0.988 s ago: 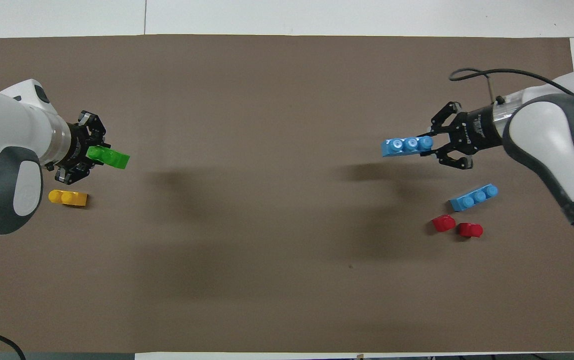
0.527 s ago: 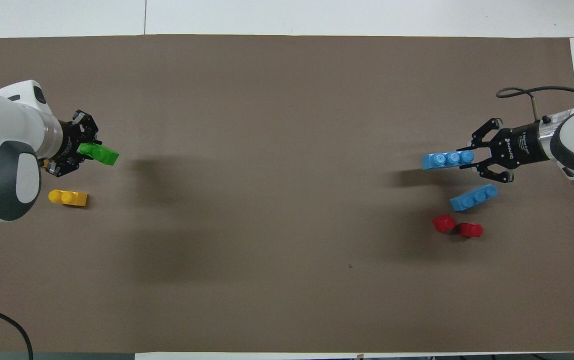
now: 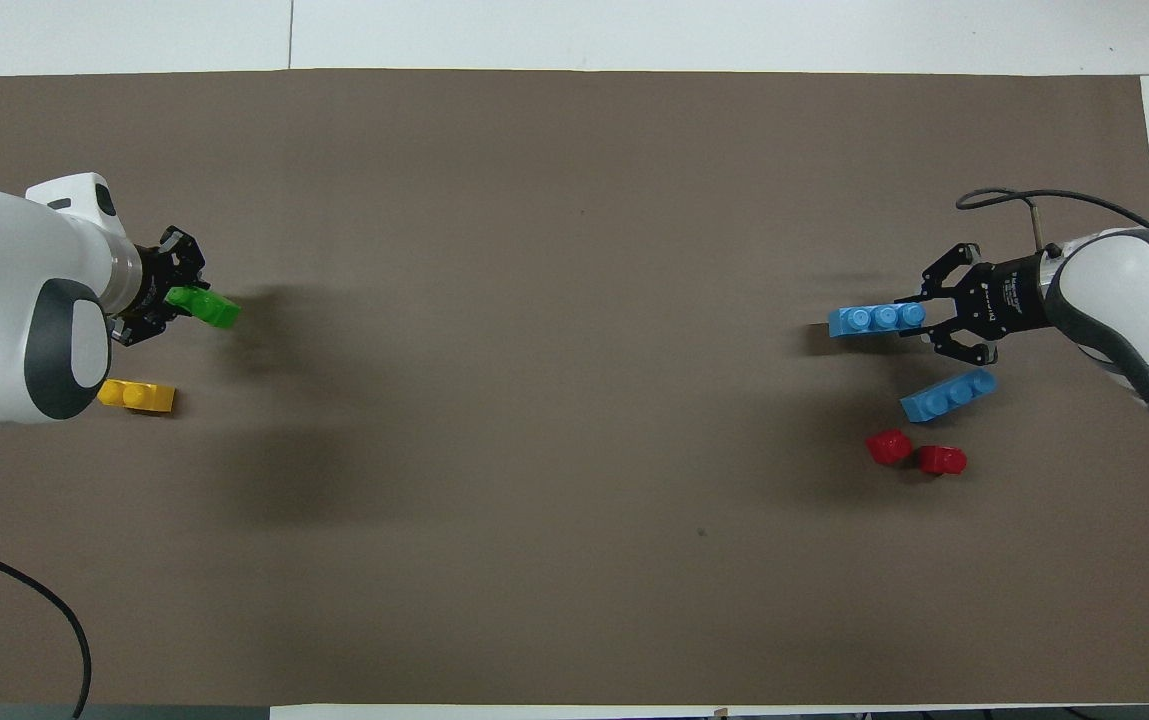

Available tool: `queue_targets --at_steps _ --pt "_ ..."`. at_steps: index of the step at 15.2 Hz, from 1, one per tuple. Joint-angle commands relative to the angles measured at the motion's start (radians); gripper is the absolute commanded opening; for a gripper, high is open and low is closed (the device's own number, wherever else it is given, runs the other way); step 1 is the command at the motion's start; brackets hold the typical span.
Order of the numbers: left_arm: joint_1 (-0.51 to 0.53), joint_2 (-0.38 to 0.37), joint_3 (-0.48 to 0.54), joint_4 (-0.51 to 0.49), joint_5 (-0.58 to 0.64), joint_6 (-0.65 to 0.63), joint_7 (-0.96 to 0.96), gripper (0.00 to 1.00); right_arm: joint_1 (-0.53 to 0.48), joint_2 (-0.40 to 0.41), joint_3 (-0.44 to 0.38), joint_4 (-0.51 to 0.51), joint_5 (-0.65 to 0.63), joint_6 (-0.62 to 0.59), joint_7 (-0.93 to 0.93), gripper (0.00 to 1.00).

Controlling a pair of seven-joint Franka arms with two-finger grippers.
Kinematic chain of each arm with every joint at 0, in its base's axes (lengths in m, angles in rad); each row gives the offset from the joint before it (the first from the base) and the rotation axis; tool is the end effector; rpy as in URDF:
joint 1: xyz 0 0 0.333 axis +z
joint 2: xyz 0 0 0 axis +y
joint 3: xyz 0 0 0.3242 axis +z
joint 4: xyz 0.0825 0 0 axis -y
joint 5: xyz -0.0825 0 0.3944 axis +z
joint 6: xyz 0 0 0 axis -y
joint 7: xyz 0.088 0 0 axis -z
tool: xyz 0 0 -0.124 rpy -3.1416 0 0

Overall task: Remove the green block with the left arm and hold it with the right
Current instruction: 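Lower the green brick near the yellow bricks while the right gripper lowers blue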

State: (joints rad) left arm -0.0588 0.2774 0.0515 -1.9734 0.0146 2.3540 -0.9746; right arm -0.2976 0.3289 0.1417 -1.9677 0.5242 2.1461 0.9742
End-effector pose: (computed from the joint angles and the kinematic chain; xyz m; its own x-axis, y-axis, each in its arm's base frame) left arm 0.6270 -0.0053 0.3243 0.5736 0.8153 0.0790 0.8125 -0.5786 0.0711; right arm 0.6030 -0.0687 0.2861 0.1132 -0.8791 -0.4631 -0.9936 -0.0985 -0.0559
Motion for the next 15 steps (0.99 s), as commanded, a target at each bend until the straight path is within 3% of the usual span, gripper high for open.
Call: queue_targets --at_steps 1,10,11,12,13,14,15 --pt "0.016 0.017 -0.007 0.002 -0.008 0.024 0.022 0.0 0.002 0.001 0.007 -0.04 -0.013 0.063 -0.026 0.0" --pt "0.033 0.043 -0.009 0.002 -0.007 0.051 0.025 0.0 0.018 -0.001 0.007 -0.079 -0.013 0.121 -0.061 0.0" --pt "0.033 0.043 -0.009 0.002 -0.007 0.057 0.025 0.0 0.018 -0.001 0.007 -0.079 -0.013 0.117 -0.061 0.26" --pt "0.033 0.043 -0.009 0.002 -0.007 0.06 0.025 0.4 0.018 -0.002 0.007 -0.074 -0.013 0.106 -0.057 0.71" --pt "0.033 0.043 -0.009 0.002 -0.007 0.059 0.025 0.99 0.018 -0.004 0.007 -0.063 -0.013 0.086 -0.049 0.83" --pt "0.033 0.043 -0.009 0.002 -0.007 0.056 0.025 1.0 0.02 -0.005 0.007 -0.042 -0.012 0.051 -0.045 0.93" --pt "0.033 0.043 -0.009 0.004 -0.007 0.056 0.027 1.0 0.018 -0.007 0.006 -0.01 -0.012 0.01 -0.037 0.94"
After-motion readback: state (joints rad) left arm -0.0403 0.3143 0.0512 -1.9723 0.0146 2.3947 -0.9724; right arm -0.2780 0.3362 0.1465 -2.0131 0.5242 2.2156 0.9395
